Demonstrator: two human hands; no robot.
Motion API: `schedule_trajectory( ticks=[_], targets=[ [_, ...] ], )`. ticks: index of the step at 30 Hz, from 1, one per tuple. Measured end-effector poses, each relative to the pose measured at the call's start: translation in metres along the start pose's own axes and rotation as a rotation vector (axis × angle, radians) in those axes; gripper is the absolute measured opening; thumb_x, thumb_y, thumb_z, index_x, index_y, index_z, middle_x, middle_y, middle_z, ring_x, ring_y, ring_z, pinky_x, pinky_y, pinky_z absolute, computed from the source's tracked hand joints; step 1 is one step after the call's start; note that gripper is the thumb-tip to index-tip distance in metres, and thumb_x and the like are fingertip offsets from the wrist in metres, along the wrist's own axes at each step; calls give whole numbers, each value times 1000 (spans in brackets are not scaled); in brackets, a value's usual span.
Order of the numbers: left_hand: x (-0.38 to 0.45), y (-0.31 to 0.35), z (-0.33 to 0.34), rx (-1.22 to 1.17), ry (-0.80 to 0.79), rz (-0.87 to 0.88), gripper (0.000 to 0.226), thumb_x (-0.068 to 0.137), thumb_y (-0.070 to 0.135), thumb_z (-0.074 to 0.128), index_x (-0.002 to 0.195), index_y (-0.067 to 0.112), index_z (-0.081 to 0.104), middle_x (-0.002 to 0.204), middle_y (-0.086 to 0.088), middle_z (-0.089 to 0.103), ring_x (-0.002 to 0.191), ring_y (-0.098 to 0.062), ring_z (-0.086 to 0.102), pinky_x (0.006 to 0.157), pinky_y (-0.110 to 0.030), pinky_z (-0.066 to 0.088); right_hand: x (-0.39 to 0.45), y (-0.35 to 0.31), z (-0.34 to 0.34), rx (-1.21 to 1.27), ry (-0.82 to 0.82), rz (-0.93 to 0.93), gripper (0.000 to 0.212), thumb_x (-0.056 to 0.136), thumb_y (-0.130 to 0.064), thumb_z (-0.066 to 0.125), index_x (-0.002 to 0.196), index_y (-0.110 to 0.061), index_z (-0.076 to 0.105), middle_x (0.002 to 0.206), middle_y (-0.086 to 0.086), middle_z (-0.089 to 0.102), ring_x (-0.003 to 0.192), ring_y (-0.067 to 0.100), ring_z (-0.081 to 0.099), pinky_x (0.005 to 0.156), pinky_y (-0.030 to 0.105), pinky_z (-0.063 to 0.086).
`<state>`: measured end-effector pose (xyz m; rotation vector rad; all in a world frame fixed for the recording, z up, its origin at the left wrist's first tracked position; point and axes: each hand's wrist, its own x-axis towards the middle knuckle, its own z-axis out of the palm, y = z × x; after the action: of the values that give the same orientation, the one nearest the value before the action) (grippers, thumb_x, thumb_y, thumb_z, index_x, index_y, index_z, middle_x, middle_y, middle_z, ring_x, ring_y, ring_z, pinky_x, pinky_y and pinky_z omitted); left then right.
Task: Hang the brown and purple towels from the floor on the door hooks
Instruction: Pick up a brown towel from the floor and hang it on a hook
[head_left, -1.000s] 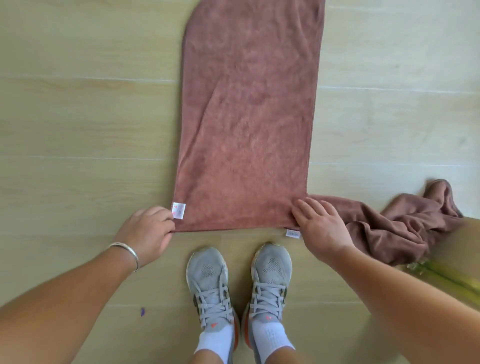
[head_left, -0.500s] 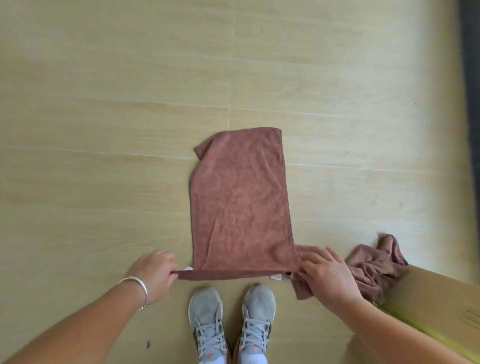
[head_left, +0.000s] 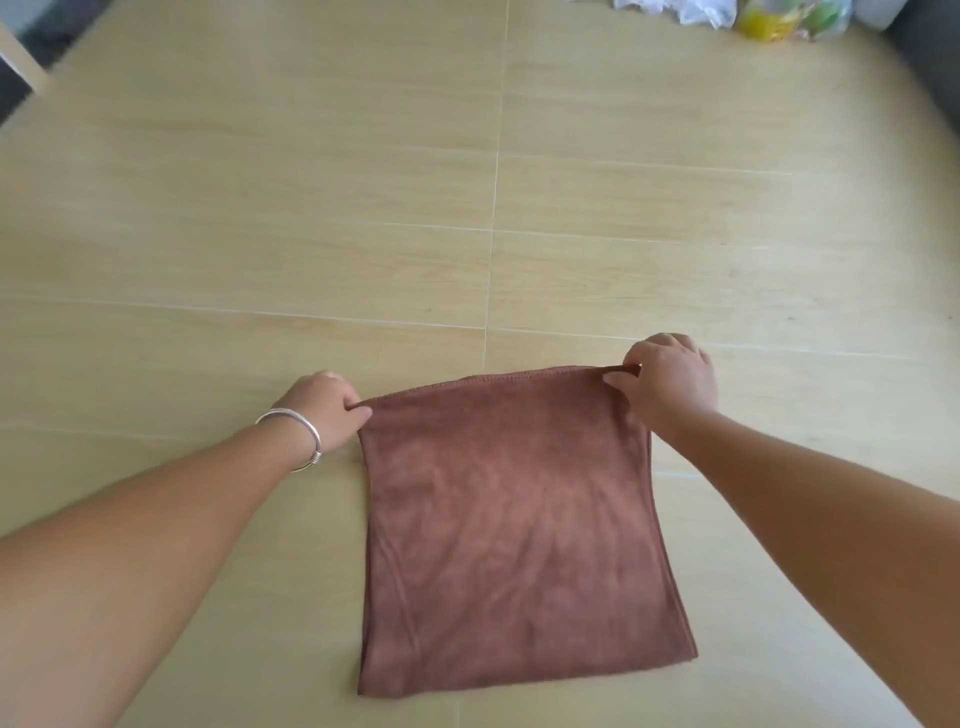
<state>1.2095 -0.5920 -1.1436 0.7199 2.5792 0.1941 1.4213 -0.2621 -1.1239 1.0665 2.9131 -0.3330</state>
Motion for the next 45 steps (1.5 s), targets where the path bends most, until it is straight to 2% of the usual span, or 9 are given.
schedule_trajectory(
  ticks=[2, 4, 6, 12, 19, 25, 32, 37, 45],
  targets=[
    [27, 1, 21, 4, 89, -86, 20, 87, 29, 59, 103, 20, 68, 118, -11, 58, 113, -31, 53, 92, -38, 46, 23, -1, 33, -34, 12, -4, 26, 87, -41, 64, 105, -23, 66, 123, 1, 58, 126, 22, 38, 103, 34, 26],
    [27, 6, 44, -50, 217, -120, 52, 85, 28, 61, 135, 19, 48, 140, -11, 43, 127, -32, 42, 102, -41, 40, 27, 1, 59, -65, 23, -24, 46, 90, -41, 59, 132, -24, 49, 144, 4, 43, 136, 23, 29, 112, 37, 21],
    [-4, 13, 66, -20, 344, 46, 66, 85, 30, 62, 144, 15, 37, 150, -12, 33, 135, -32, 35, 108, -45, 34, 7, 6, 74, -96, 16, -137, 60, 90, -40, 56, 144, -24, 33, 155, 5, 27, 143, 24, 22, 117, 40, 17],
    [-140, 29, 125, 313, 68, 494, 76, 84, 63, 40, 150, 26, 30, 157, -9, 24, 144, -26, 24, 112, -51, 19, -108, 29, 95, -134, -150, -527, 64, 94, -58, 37, 146, -22, 39, 157, 5, 27, 145, 23, 23, 119, 44, 19],
    [-120, 24, 145, 471, -38, 534, 82, 79, 74, 38, 147, 27, 35, 153, -12, 31, 140, -29, 31, 106, -55, 26, -97, 34, 113, -276, -237, -536, 74, 92, -68, 19, 152, -25, 25, 160, 7, 19, 147, 26, 16, 119, 47, 13],
    [-50, 14, 100, 647, -37, 416, 89, 64, 79, -29, 142, 37, -24, 154, -5, -23, 147, -23, -13, 116, -50, -9, -52, 10, 101, -323, -234, -457, 72, 92, -64, 16, 154, -28, 6, 162, 3, 0, 148, 21, -2, 120, 44, 4],
    [-89, -2, 117, 611, -30, 655, 82, 83, 71, 32, 147, 21, 34, 154, -14, 29, 140, -29, 31, 110, -52, 26, -119, 33, 106, -341, -322, -652, 65, 96, -56, 23, 154, -27, 16, 162, 4, 5, 149, 21, 4, 121, 42, 7],
    [-99, -20, 106, 640, 7, 698, 75, 85, 61, 31, 141, 14, 43, 147, -14, 41, 133, -30, 44, 105, -54, 39, -149, 49, 93, -411, -363, -766, 78, 90, -69, 32, 150, -18, 33, 158, 8, 23, 145, 25, 23, 115, 46, 18],
    [-91, -28, 112, 606, 109, 781, 59, 88, 40, 33, 134, 10, 54, 140, -14, 51, 125, -29, 54, 99, -52, 45, -148, 52, 90, -469, -248, -845, 57, 94, -48, 35, 140, -20, 50, 146, 7, 45, 131, 27, 48, 103, 47, 45]
  ],
)
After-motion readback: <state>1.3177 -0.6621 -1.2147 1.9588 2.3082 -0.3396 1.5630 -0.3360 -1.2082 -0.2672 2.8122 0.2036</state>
